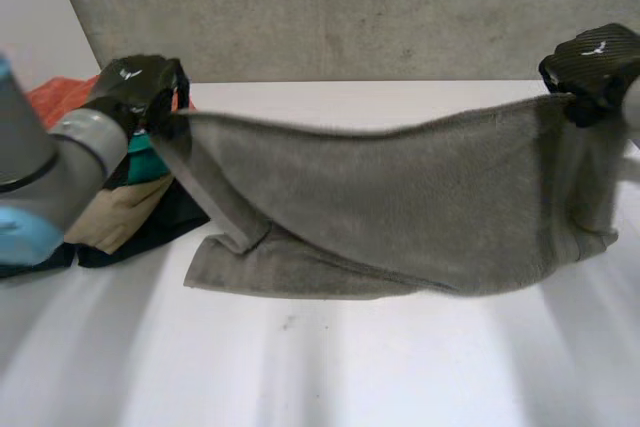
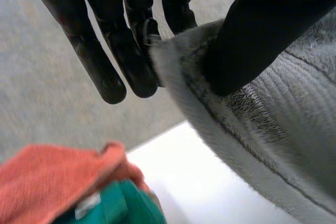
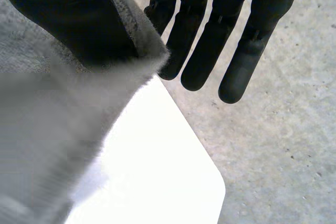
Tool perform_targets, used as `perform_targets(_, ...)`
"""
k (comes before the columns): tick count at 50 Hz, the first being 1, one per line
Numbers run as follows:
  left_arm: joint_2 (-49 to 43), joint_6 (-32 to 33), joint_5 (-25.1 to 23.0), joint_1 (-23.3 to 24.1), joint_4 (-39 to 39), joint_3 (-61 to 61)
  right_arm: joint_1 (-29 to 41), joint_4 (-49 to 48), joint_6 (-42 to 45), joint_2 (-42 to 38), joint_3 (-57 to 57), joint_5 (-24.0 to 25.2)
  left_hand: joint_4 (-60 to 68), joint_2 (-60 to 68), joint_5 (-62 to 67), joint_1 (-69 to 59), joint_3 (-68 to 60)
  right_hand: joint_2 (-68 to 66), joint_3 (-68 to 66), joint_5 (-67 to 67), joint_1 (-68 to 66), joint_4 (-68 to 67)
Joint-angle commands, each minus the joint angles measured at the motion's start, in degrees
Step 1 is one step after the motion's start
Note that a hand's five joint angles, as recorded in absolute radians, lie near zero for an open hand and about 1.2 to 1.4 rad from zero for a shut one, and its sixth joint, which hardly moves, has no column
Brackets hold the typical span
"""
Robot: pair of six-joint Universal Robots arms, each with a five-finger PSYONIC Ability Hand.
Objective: Fold the laundry.
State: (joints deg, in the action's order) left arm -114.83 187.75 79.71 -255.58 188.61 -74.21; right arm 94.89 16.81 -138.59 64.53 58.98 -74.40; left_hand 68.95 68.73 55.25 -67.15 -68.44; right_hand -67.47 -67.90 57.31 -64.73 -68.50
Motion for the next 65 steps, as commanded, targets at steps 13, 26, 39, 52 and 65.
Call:
perform_targets(13,-11.30,-1.50,6.87,1.76,29.02,34.75,2.05,-54.53,-16.88,-9.34,-15.12,-8.67,11.05,11.27,14.75,-12.85,-11.56,-12.53,-12.10,12.69,-15.27,-11.50)
perform_targets(26,-4.09,-3.97,3.79,0.52,22.94,7.79,0.12,-39.06,-16.01,-8.72,-2.30,-0.76,11.05,11.27,14.75,-12.85,-11.56,-12.53,-12.10,12.69,-15.27,-11.50)
perform_targets(39,-6.20,0.25,-0.52,-0.79,32.26,-17.37,-1.55,-28.60,-11.43,-19.26,7.65,4.00,11.05,11.27,14.75,-12.85,-11.56,-12.53,-12.10,12.69,-15.27,-11.50)
perform_targets(52,-4.26,-0.37,-1.40,-2.81,32.96,-21.33,-4.63,-13.82,-27.50,-26.48,-3.87,2.07,11.05,11.27,14.75,-12.85,-11.56,27.68,28.11,-27.52,24.93,28.71)
perform_targets(65,-3.56,-0.19,-1.40,-3.52,29.72,-21.51,-3.75,-11.36,-19.62,-27.97,-4.22,-0.39,11.05,11.27,14.75,-12.85,-11.56,-7.69,-7.26,7.85,-10.44,-6.66)
